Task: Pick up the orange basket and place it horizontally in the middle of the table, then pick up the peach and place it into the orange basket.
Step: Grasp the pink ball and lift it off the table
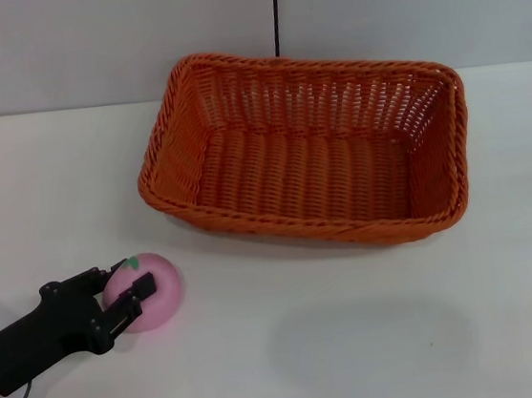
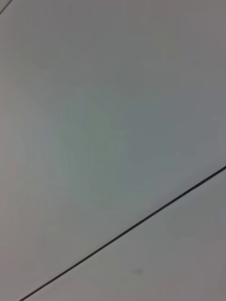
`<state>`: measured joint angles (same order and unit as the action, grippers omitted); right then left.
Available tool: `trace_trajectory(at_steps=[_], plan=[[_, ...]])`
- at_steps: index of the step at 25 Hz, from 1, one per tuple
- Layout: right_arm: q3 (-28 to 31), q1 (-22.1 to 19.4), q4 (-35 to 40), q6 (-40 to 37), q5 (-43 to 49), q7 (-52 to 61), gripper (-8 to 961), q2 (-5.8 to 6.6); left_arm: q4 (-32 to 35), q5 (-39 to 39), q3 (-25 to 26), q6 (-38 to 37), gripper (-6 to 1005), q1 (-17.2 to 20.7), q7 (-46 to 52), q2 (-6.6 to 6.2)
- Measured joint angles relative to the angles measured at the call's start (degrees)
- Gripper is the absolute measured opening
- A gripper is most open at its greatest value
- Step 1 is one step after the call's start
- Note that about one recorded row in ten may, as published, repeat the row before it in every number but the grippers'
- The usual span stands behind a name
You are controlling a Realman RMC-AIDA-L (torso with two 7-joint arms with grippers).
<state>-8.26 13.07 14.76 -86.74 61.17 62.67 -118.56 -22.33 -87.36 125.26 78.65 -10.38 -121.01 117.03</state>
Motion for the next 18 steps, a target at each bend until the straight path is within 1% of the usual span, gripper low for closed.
trace_trajectory(at_steps=[5,6,7,8,9,10,12,15,16,17,18], plan=[[0.0,0.23,0.0,1.19,0.0,0.0,548,0.0,0.0,0.06,0.47,1.18,357,-0.09,0.12,-0.22],[0.0,0.29,0.0,1.42,0.0,0.0,548,0.0,0.0,0.07,1.05,1.85,348,-0.09,0.11,-0.27],[0.0,0.38,0.0,1.93,0.0,0.0,548,0.0,0.0,0.08,2.9,3.42,339,-0.09,0.11,-0.31],[0.0,0.38,0.0,1.93,0.0,0.0,548,0.0,0.0,0.08,2.9,3.42,329,-0.09,0.11,-0.31],[0.0,0.4,-0.09,2.17,0.0,0.0,548,0.0,0.0,0.1,4.28,4.39,320,-0.07,0.11,-0.36],[0.01,0.42,-0.18,2.33,0.0,0.0,548,0.0,0.0,0.11,7.85,6.12,311,0.03,0.15,-0.29],[0.0,0.44,-0.79,2.52,0.0,-0.11,548,0.0,0.02,0.12,11.18,7.5,298,0.11,0.35,-0.16],[0.0,0.45,-0.96,2.69,0.0,-0.25,548,0.0,0.19,0.18,19.55,10.29,278,0.0,1.29,0.46],[0.0,0.46,-1.07,2.91,0.0,-0.32,548,0.0,0.47,0.51,23.46,11.17,271,-0.47,1.9,0.72],[0.02,0.59,-1.29,3.64,0.0,-0.35,548,0.0,1.86,1.6,28.62,12.15,267,-2.07,3.37,0.99],[0.02,0.59,-1.29,3.64,0.0,-0.35,548,0.0,1.86,1.6,28.62,12.15,262,-2.07,3.37,0.99]])
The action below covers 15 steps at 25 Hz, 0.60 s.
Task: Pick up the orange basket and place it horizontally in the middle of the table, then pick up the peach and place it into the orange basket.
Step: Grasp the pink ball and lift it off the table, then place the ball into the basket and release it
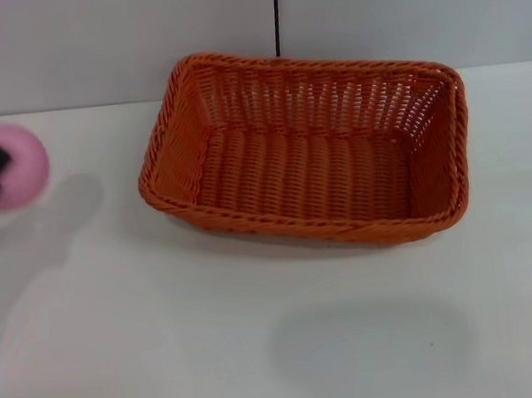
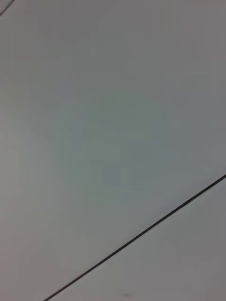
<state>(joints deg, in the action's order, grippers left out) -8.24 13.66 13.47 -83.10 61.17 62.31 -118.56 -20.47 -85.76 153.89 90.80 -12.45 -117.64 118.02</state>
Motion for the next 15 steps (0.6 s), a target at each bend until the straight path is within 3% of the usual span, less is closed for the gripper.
trace_trajectory(at_steps=[2,4,5,9,13,15], plan=[[-0.04,0.32,-0.11,0.81,0.01,-0.01,548,0.0,1.34,1.38,1.66,1.07,254,-2.4,1.28,-0.03],[-0.08,0.67,-0.59,1.45,0.02,0.07,549,-0.1,2.74,2.14,0.63,2.81,245,-7.11,2.29,0.17],[-0.08,0.67,-0.59,1.45,0.02,0.07,549,-0.1,2.74,2.14,0.63,2.81,241,-7.11,2.29,0.17],[0.07,0.97,-2.25,1.5,-0.46,0.35,549,-0.13,5.99,2.14,-3.41,2.87,220,-14.14,2.37,0.3],[0.07,1.21,-3.05,1.39,-0.5,0.36,549,-0.15,7.37,2.13,-6.06,2.53,187,-17.23,2.47,0.39],[-0.04,1.4,-3.4,1.42,-0.52,0.37,549,-0.15,7.83,2.06,-10.47,0.67,158,-20.19,4.51,0.45]])
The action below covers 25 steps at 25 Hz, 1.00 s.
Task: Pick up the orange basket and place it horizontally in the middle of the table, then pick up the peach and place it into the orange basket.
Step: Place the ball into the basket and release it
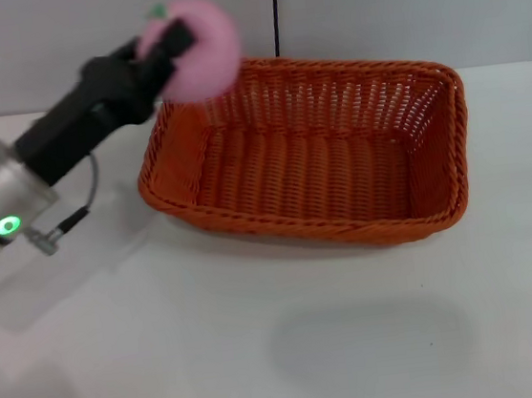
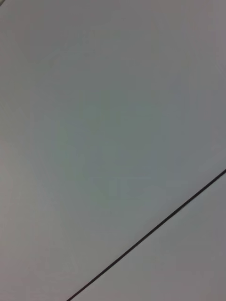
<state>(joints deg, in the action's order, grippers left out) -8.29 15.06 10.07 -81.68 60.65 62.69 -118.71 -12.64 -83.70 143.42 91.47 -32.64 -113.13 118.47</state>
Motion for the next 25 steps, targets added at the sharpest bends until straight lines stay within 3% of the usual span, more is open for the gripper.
trace_trajectory(at_steps=[7,18,25], plan=[[-1.26,0.82,-1.16,0.52,0.41,0.02,549,-0.04,-0.25,0.09,-3.76,-5.62,169,-1.7,4.57,0.19],[-1.38,1.39,-1.29,1.23,0.44,0.05,548,-0.02,-0.69,0.18,-4.6,-4.69,417,-1.47,6.19,0.04],[-1.18,1.45,-1.29,1.27,0.37,0.05,548,-0.09,-0.73,0.45,-4.1,-3.3,725,-1.28,6.58,-0.08]])
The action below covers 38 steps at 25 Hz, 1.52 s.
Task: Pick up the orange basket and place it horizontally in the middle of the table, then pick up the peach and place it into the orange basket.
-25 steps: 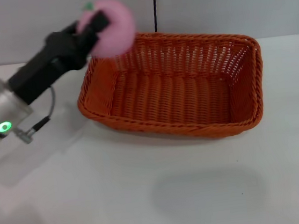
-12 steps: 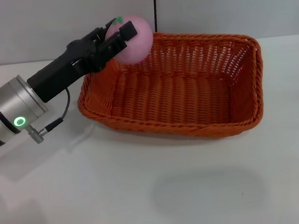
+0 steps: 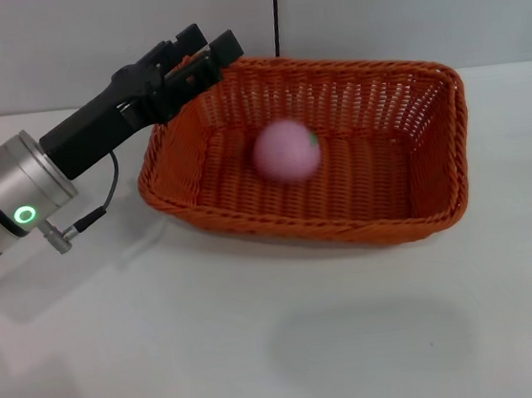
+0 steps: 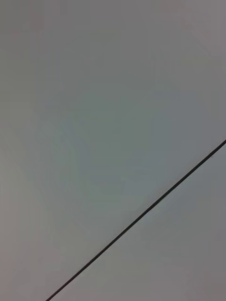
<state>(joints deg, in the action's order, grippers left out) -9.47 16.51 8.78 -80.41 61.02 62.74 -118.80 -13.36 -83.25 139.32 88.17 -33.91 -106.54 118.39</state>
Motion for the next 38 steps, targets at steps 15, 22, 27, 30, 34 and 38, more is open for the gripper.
trace_trajectory(at_steps=[15,22,27,30,34,38], plan=[[3.21,-0.63,0.03,-0.46,-0.53,0.63,548,0.14,6.59,29.54,0.22,15.41,860,12.55,-16.53,0.35],[3.52,-0.73,0.23,-0.52,-0.56,0.89,548,0.15,13.11,42.25,0.81,19.11,859,17.27,-29.09,0.42],[3.95,-0.85,0.26,-0.53,-0.56,0.9,548,0.16,13.39,45.93,0.81,18.81,859,18.69,-32.39,0.44],[4.28,-0.99,0.17,-0.53,-0.56,0.9,548,0.13,13.46,46.84,0.86,18.95,859,18.89,-32.46,0.44],[4.55,-1.55,0.1,-0.62,-0.56,0.94,548,0.09,13.49,46.93,0.86,18.72,859,18.89,-32.52,0.4],[5.02,-1.73,0.04,-0.63,-0.56,0.99,548,0.02,13.52,46.96,0.86,18.66,859,18.6,-32.57,0.38]])
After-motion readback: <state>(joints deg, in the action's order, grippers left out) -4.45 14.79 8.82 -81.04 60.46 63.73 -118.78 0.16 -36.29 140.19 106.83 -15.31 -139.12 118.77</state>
